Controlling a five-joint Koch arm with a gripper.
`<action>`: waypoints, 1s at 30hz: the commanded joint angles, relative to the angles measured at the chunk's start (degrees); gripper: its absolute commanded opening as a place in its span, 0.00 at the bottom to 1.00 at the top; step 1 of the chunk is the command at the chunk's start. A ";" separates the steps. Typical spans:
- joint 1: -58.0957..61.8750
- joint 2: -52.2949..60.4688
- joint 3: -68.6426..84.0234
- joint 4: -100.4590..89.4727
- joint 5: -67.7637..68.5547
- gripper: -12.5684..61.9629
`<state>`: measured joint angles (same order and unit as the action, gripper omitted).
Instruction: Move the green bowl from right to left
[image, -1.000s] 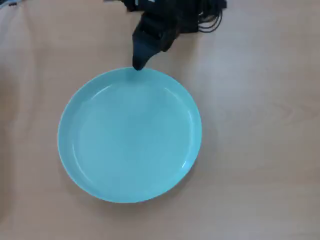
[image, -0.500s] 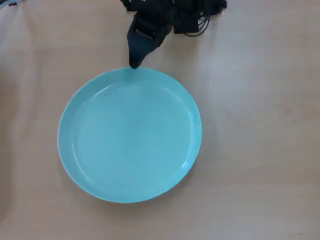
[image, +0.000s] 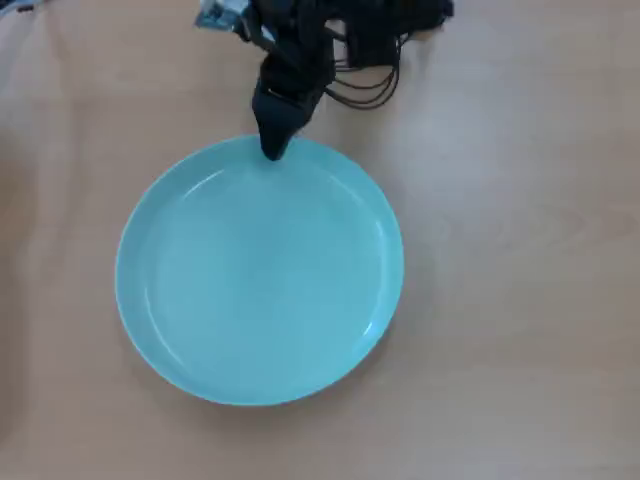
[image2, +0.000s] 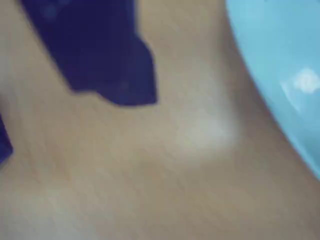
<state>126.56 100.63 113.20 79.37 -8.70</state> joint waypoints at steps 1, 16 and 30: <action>-0.18 -2.20 -3.08 -0.35 -2.72 0.88; -2.81 -12.48 -5.36 -1.14 -3.16 0.88; -2.72 -13.36 -6.68 -2.55 -3.25 0.73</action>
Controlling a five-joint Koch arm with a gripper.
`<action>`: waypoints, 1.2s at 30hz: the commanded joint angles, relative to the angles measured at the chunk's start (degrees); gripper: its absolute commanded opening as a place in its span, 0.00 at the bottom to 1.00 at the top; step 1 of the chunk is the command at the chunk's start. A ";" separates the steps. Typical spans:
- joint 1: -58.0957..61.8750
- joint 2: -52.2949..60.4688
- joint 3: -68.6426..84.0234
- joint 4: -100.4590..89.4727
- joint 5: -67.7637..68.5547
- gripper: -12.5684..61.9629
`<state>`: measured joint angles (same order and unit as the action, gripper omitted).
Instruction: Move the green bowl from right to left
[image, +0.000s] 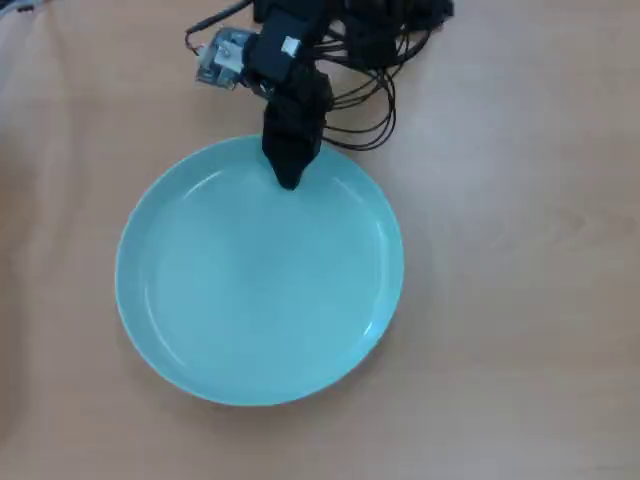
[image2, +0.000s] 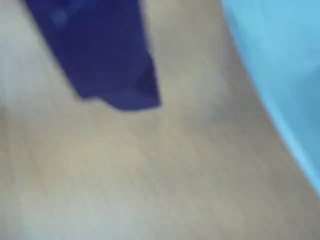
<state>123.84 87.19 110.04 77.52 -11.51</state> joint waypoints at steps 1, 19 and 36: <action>-0.09 0.09 -3.52 -1.05 -0.35 0.70; -0.35 -2.81 -3.43 -5.98 0.09 0.52; -2.02 -2.81 -3.52 -7.82 0.00 0.07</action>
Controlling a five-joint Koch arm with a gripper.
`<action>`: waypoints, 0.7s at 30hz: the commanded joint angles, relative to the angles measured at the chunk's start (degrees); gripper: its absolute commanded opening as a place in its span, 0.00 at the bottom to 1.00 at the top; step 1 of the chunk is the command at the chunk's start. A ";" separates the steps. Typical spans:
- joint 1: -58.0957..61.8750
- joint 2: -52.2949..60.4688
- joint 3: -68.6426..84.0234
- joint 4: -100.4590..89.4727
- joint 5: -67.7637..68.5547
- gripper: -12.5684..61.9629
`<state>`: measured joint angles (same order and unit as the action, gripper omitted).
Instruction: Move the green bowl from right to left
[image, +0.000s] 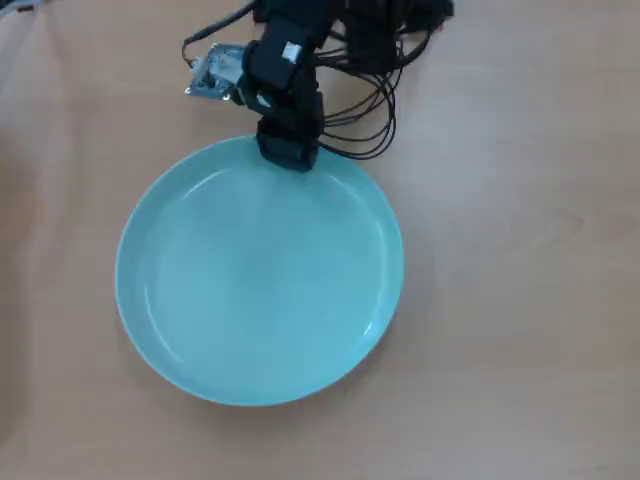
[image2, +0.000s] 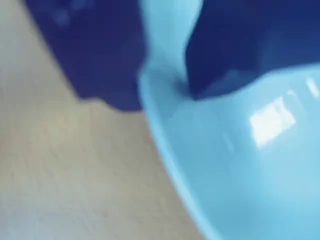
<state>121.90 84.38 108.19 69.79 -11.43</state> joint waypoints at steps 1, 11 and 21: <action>-0.18 0.00 -1.67 -0.09 -0.09 0.07; -4.31 -0.70 -2.55 -0.09 -0.62 0.07; -14.85 -0.44 -4.13 0.70 -0.44 0.07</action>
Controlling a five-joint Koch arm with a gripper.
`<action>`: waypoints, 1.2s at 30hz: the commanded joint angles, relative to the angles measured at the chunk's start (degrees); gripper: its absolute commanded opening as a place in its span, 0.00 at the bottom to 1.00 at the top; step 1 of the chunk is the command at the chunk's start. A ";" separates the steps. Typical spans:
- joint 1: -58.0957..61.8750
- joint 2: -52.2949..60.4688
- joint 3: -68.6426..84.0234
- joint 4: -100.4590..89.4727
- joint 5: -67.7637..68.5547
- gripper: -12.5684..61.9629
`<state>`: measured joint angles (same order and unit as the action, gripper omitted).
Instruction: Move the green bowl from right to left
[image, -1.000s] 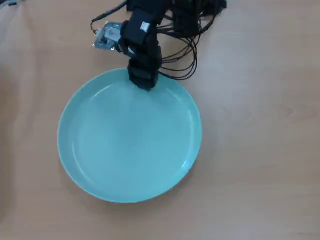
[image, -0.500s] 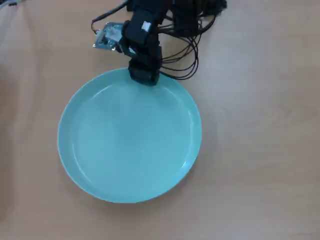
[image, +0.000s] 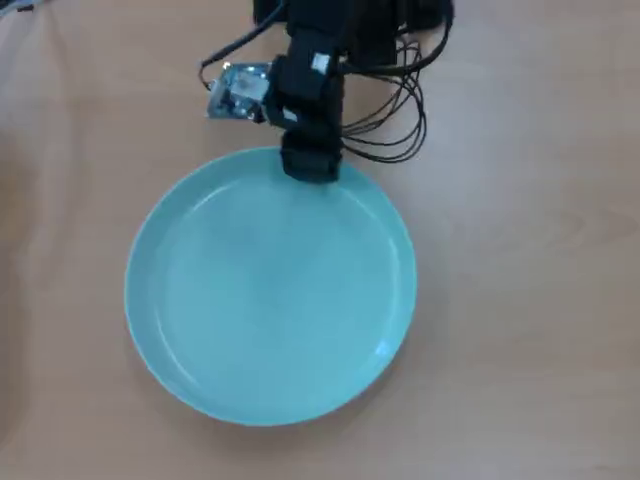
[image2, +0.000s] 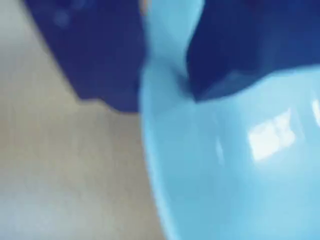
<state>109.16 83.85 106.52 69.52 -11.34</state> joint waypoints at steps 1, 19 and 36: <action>-3.43 0.09 -2.46 0.97 0.00 0.07; -34.89 0.00 -7.03 0.35 10.55 0.07; -62.49 -5.36 -16.79 0.09 22.32 0.07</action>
<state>48.87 78.31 94.48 69.52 9.84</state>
